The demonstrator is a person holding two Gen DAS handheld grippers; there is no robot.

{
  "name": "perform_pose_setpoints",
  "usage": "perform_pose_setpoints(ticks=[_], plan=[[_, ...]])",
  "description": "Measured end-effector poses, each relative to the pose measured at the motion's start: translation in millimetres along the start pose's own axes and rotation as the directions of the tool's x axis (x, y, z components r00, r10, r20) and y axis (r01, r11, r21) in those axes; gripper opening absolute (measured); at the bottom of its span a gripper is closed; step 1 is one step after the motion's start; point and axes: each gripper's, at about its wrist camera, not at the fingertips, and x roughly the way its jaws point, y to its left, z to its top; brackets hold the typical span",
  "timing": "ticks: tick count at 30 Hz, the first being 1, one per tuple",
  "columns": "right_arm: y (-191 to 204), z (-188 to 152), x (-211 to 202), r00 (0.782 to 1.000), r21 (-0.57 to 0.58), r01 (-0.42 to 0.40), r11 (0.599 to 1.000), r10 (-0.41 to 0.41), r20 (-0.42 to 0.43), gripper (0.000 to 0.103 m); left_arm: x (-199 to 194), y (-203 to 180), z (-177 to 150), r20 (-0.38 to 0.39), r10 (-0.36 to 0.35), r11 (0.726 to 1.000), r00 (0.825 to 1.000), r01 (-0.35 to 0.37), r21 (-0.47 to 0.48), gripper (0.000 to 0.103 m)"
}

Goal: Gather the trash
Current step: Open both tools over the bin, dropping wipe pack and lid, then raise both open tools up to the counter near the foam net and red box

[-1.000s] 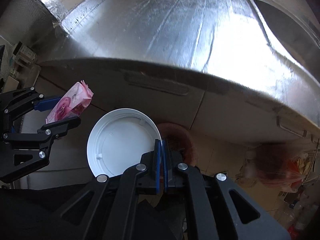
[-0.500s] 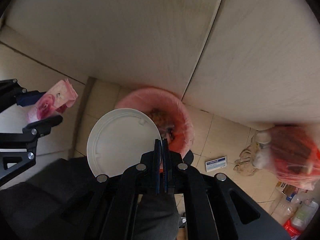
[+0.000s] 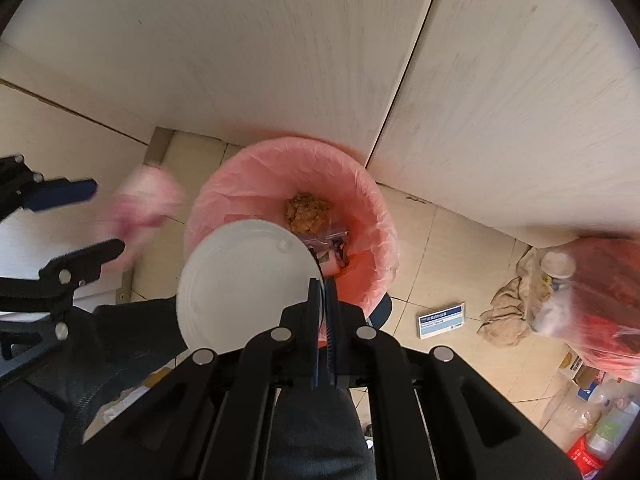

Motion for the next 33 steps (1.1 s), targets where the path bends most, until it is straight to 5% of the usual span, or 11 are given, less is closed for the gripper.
perform_pose_setpoints(ticks=[1, 3, 7, 14, 21, 27, 33], plan=[[-1, -1, 6, 1.000, 0.006, -0.008, 1.000, 0.009, -0.011, 0.011, 3, -1, -1, 0.001, 0.000, 1.000, 1.000, 0.000, 0.000, 0.059], [-3, -2, 10, 1.000, 0.004, -0.003, 1.000, 0.003, 0.006, 0.044, 8, -2, -2, -0.004, 0.004, 1.000, 1.000, -0.004, -0.004, 0.061], [0, -2, 13, 1.000, -0.008, 0.001, 1.000, -0.001, 0.017, 0.060, 15, -7, -3, -0.015, 0.007, 1.000, 1.000, -0.007, -0.009, 0.066], [7, 0, -25, 0.998, -0.009, -0.012, 1.000, 0.012, 0.067, 0.071, -20, -7, -1, 0.024, -0.002, 1.000, 1.000, 0.002, -0.018, 0.069], [13, 0, -123, 0.987, -0.022, -0.026, 0.999, 0.029, 0.157, 0.083, -118, 1, 2, 0.130, -0.011, 0.998, 0.991, 0.019, -0.060, 0.070], [11, 0, -230, 0.963, -0.010, -0.006, 1.000, 0.008, 0.269, 0.095, -223, 20, 1, 0.254, 0.019, 0.992, 0.967, 0.013, -0.124, 0.074], [3, 12, -321, 0.916, 0.018, 0.007, 1.000, -0.013, 0.402, 0.098, -310, 38, 14, 0.378, 0.082, 0.984, 0.922, -0.014, -0.180, 0.075]])
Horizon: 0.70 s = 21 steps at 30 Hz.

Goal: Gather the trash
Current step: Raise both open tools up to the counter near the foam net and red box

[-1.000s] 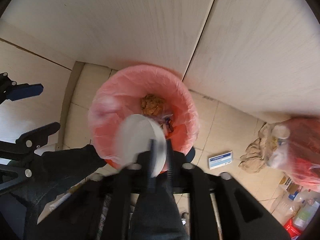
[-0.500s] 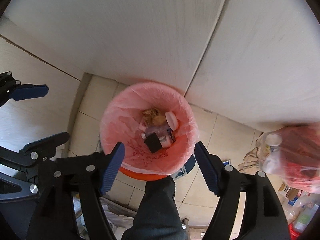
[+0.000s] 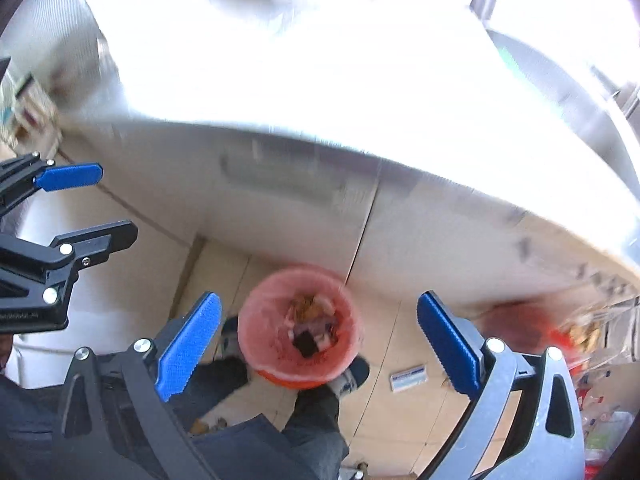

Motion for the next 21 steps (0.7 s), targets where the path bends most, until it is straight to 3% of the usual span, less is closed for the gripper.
perform_pose_setpoints(ticks=[5, 11, 21], plan=[[-9, 48, -33, 0.992, -0.017, 0.035, 0.999, -0.032, 0.118, 0.098, -30, 8, 53, 0.105, 0.040, 0.999, 0.994, -0.038, -0.018, 0.081], [-28, 123, -45, 0.969, -0.028, 0.074, 0.997, -0.065, 0.238, 0.098, -40, 22, 126, 0.213, 0.103, 0.994, 0.972, -0.092, -0.057, 0.088], [-78, 269, -7, 0.941, -0.077, 0.096, 0.992, -0.065, 0.333, 0.098, 4, 70, 229, 0.220, 0.180, 0.970, 0.959, -0.136, -0.204, 0.092]])
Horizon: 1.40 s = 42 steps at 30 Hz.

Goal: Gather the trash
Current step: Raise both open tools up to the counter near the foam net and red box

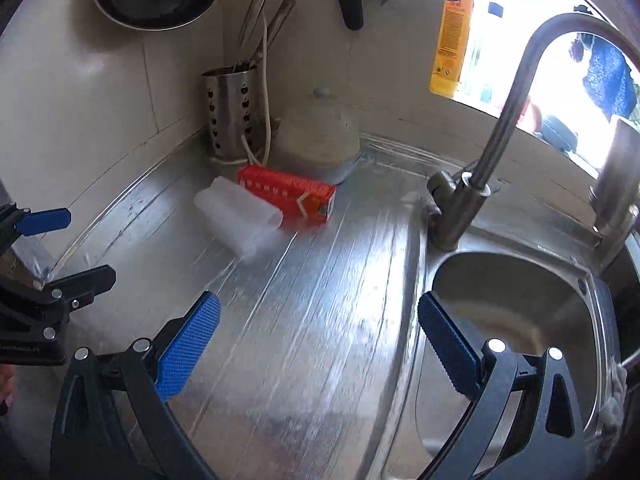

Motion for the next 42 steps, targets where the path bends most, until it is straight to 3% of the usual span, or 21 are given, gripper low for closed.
perform_pose_setpoints(ticks=[5, 12, 19, 26, 31, 42], plan=[[-15, 31, 44, 1.000, -0.027, -0.029, 0.999, 0.029, 0.006, 0.098, 44, 8, 27, -0.030, 0.019, 0.998, 0.999, -0.021, -0.063, 0.092], [-23, 48, 82, 0.999, -0.038, -0.042, 0.998, 0.041, -0.012, 0.098, 97, 5, 46, -0.081, 0.022, 0.994, 0.996, -0.030, -0.105, 0.093], [-31, 59, 117, 0.998, -0.034, -0.043, 0.998, 0.042, -0.040, 0.098, 141, -6, 64, -0.108, 0.028, 0.995, 0.994, -0.037, -0.091, 0.093], [-36, 63, 129, 0.998, -0.017, -0.052, 0.998, 0.051, -0.042, 0.098, 166, -18, 74, -0.125, 0.015, 0.996, 0.992, -0.026, -0.083, 0.093], [-37, 62, 137, 0.997, -0.024, -0.056, 0.998, 0.054, -0.053, 0.098, 189, -16, 69, -0.186, 0.005, 0.996, 0.983, -0.020, -0.083, 0.093], [-18, 74, 167, 0.993, -0.101, -0.086, 0.991, 0.078, -0.083, 0.098, 183, -4, 59, -0.167, -0.061, 0.997, 0.984, 0.052, -0.056, 0.085]])
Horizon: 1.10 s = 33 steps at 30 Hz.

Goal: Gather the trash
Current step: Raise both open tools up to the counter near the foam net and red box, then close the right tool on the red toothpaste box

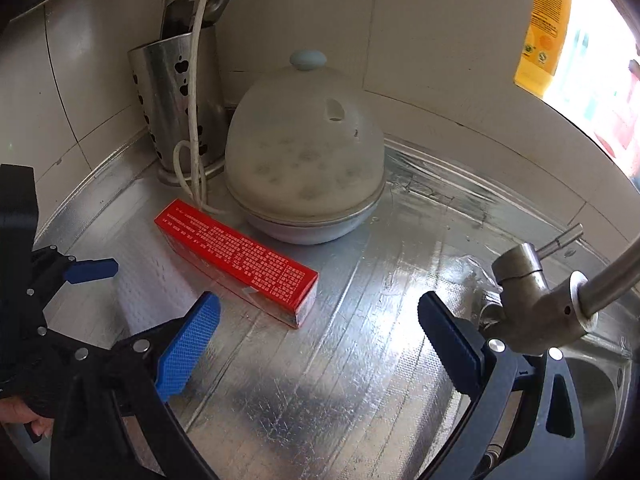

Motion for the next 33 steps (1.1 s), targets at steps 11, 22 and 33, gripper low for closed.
perform_pose_setpoints(ticks=[11, 22, 33], plan=[[17, 14, 54, 0.997, -0.181, 0.013, 0.983, -0.027, -0.076, 0.098, -5, 13, -6, -0.011, -0.020, 0.999, 1.000, 0.020, 0.038, 0.078], [11, 8, 68, 0.967, -0.108, -0.167, 0.980, 0.142, -0.212, 0.098, -15, 20, -15, -0.016, -0.027, 0.999, 1.000, 0.027, 0.031, 0.078], [-42, 26, 67, 0.977, 0.019, -0.175, 0.984, 0.176, -0.117, 0.098, -19, 21, -23, -0.020, -0.020, 0.999, 1.000, 0.020, 0.034, 0.079]])
